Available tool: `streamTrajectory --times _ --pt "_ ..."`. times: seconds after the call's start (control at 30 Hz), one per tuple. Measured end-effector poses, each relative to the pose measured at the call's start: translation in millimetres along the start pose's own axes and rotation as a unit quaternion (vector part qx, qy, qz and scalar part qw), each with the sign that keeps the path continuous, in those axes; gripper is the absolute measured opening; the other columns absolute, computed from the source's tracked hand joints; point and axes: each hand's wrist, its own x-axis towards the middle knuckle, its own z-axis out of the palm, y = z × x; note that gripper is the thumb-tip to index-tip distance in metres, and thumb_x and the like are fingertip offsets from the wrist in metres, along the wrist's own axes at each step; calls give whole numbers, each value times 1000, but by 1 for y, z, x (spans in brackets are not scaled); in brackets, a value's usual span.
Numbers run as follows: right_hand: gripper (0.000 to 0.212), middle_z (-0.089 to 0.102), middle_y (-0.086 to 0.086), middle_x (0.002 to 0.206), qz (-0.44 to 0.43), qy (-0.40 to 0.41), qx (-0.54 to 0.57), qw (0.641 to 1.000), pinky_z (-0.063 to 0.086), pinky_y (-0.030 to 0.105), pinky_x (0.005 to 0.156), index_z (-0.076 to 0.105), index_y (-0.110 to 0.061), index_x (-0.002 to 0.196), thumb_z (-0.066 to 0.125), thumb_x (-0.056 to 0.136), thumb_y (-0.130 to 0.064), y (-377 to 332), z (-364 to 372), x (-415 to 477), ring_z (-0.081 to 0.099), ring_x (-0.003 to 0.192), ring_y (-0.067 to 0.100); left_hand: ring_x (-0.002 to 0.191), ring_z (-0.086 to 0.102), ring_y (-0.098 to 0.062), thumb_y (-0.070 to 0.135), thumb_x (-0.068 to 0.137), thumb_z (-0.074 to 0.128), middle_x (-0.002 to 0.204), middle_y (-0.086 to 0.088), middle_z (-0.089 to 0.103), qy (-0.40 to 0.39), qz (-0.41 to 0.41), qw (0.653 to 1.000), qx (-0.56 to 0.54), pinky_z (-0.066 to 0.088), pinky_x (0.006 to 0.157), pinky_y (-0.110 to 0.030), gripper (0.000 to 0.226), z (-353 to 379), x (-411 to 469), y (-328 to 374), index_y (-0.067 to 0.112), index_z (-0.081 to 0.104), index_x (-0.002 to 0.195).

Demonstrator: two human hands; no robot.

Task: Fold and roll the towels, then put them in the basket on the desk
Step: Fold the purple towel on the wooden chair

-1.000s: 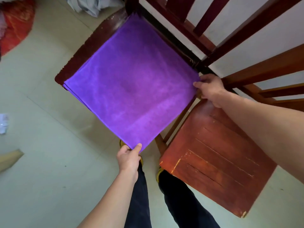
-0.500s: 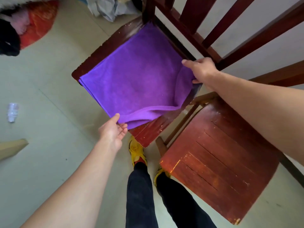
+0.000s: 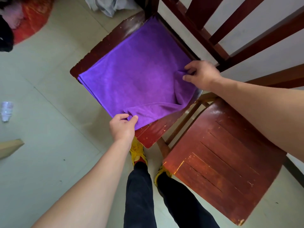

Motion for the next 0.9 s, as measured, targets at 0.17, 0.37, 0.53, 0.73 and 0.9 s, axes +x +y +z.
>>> streamTrajectory --times 0.17,0.37,0.53,0.73,0.9 --pt "21 60 0 91 -14 -10 -59 998 39 29 70 68 -20 96 65 87 -39 1 7 -12 59 93 26 57 52 -6 6 74 76 64 4 58 -45 2 999 -7 41 51 -6 12 0 -10 0 10 66 78" --pt "9 65 15 88 108 62 2 992 45 34 74 65 -14 89 63 83 -21 50 -5 -58 61 89 34 59 47 -16 -10 75 65 68 -8 53 -89 4 995 53 38 47 -10 25 -17 -30 -24 11 62 89" --pt "6 66 19 85 128 27 -17 991 43 28 72 63 -10 79 59 82 -7 76 -7 -65 63 89 35 61 50 -15 -5 73 69 66 -1 54 -92 -3 993 78 40 50 -11 19 -14 -40 -41 13 63 79" --pt "22 65 14 72 197 -13 95 976 55 37 63 53 -18 68 60 83 -4 88 7 -62 70 80 32 56 48 -15 6 69 77 53 6 52 -86 0 993 83 40 54 -20 23 -1 -49 -57 15 60 57" --pt "7 69 15 85 182 14 12 983 53 33 75 62 -14 81 57 85 -12 98 10 -71 66 84 31 76 53 -22 8 63 71 83 -3 53 -58 88 977 184 42 70 -27 25 0 -64 -78 25 53 56"
